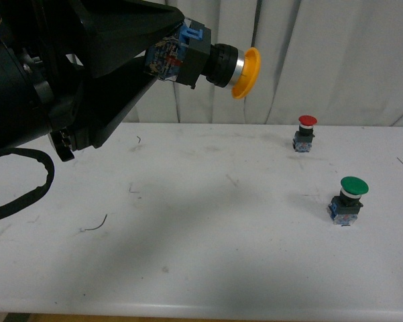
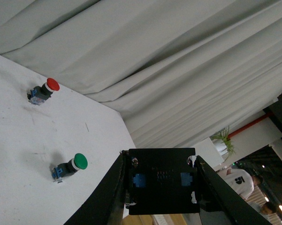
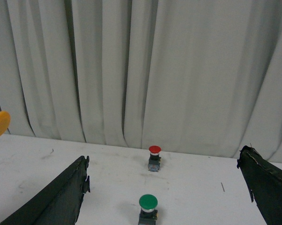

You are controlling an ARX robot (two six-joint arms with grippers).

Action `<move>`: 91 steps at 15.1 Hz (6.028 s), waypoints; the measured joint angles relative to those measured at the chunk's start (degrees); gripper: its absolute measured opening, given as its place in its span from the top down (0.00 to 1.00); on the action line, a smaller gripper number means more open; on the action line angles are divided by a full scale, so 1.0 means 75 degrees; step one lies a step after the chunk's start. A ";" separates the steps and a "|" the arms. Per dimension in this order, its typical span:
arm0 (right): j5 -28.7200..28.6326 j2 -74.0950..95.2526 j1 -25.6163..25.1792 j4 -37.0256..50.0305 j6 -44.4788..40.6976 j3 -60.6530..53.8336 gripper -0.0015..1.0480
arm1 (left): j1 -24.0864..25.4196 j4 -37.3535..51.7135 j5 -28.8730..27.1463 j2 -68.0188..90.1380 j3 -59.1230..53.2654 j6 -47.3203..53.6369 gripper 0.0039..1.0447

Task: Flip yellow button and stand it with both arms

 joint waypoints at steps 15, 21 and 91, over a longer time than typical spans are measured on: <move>-0.1250 0.9273 0.2830 0.4587 0.9410 0.4176 0.06 | -0.0175 0.0003 -0.0169 -0.0017 0.0259 0.0000 0.66; -0.0959 0.9655 0.3424 0.4572 1.0742 0.4575 0.06 | -0.0140 0.0000 -0.0169 0.0029 0.0259 0.0006 0.67; 0.1647 0.9014 0.3077 0.3724 0.2069 0.5243 0.66 | 0.2439 -0.9833 -0.3459 -1.2085 -0.3555 0.7697 0.06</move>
